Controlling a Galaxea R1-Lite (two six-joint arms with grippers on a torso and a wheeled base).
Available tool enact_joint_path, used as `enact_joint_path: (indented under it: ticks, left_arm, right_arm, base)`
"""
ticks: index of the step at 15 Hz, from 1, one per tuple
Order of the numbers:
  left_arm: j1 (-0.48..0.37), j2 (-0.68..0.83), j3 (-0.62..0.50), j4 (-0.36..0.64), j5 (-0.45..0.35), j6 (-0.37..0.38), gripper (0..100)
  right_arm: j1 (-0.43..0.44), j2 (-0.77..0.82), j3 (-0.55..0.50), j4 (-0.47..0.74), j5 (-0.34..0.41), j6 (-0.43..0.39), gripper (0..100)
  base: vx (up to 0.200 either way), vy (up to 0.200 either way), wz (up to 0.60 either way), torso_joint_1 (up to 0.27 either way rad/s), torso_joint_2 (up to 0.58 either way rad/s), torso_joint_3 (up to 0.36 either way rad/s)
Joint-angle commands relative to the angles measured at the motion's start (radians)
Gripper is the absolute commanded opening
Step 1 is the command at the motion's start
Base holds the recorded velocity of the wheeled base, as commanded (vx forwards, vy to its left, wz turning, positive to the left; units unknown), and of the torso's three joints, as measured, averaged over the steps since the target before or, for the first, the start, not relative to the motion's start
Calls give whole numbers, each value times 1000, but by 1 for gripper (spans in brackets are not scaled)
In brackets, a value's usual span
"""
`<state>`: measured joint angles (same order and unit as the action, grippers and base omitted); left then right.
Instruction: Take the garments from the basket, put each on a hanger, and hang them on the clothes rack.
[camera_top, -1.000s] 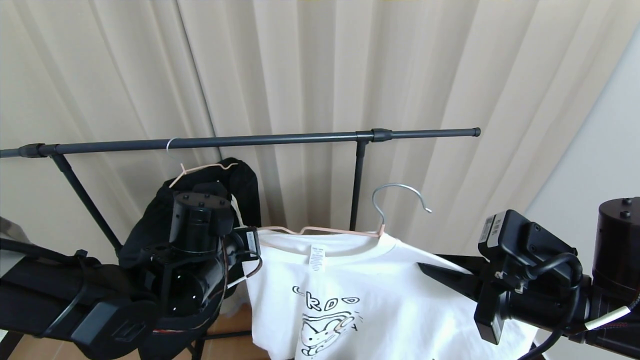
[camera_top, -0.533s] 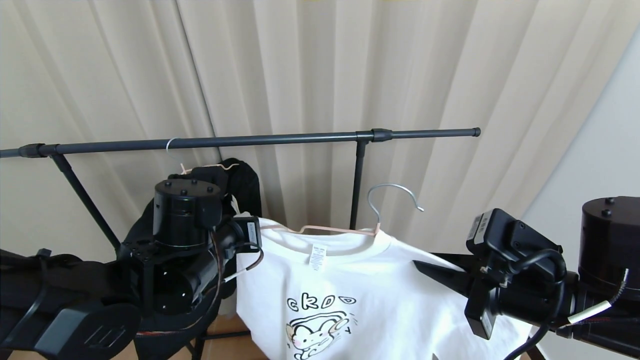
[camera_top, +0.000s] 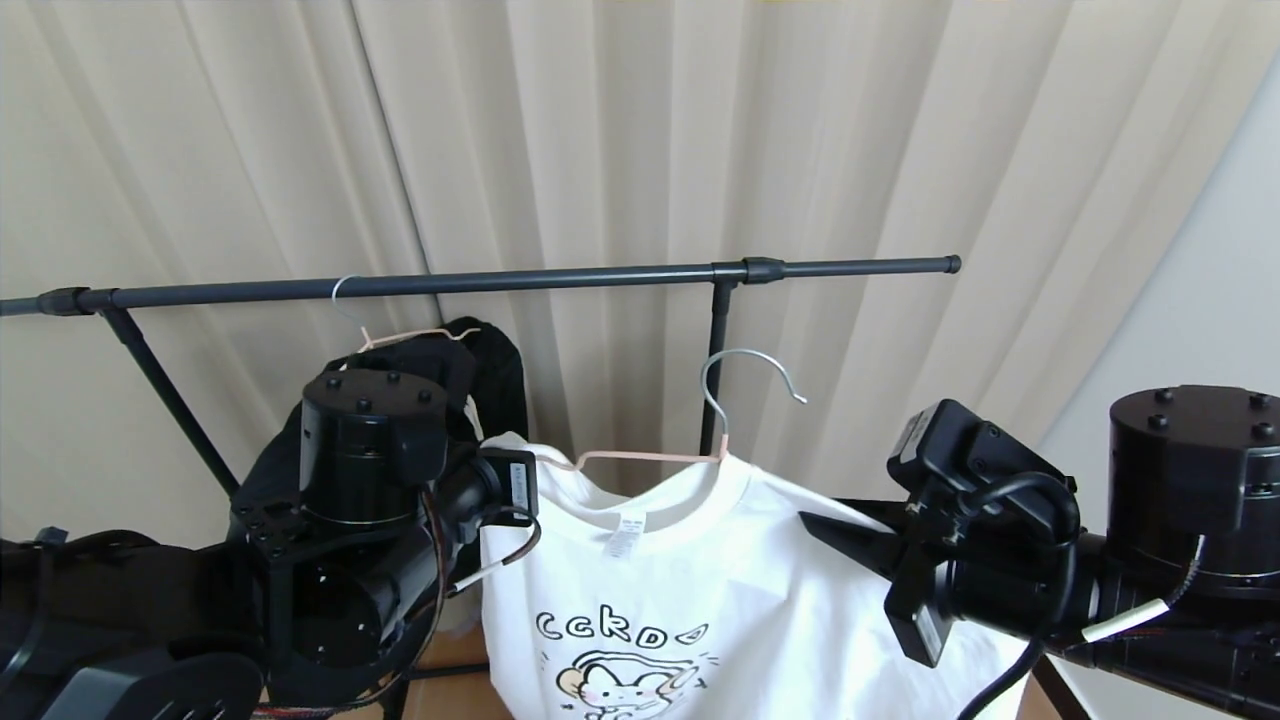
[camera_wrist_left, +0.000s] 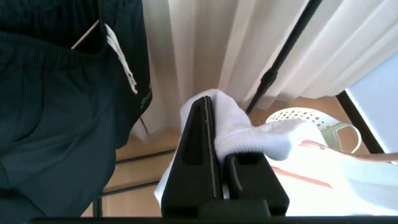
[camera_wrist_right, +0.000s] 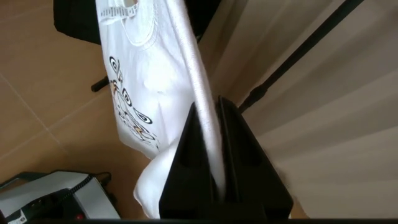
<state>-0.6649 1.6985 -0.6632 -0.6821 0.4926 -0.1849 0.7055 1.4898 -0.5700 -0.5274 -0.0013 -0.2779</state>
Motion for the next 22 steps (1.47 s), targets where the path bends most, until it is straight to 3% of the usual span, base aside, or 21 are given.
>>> enact_joint_path:
  ticks: [1, 7, 12, 18, 22]
  left_arm:
    - [-19, -3, 1, 0, 1, 8, 0]
    - [-24, -7, -13, -2, 34, 47, 0]
    - [42, -5, -42, 3, 95, 81, 0]
    - [-44, -2, -41, 4, 96, 101, 0]
    - [-51, -2, -44, 9, 98, 101, 0]
  right_arm:
    - [9, 27, -8, -16, -39, 0, 0]
    - [40, 142, 5, -144, -200, 6, 0]
    - [23, 92, -4, -143, -204, 3, 0]
    - [103, 213, -5, -249, -227, 48, 0]
    - [107, 237, 13, -278, -235, 51, 0]
  base:
    - [0, 0, 0, 0, 0, 0]
    - [0, 0, 0, 0, 0, 0]
    - [0, 0, 0, 0, 0, 0]
    - [0, 0, 0, 0, 0, 0]
    - [0, 0, 0, 0, 0, 0]
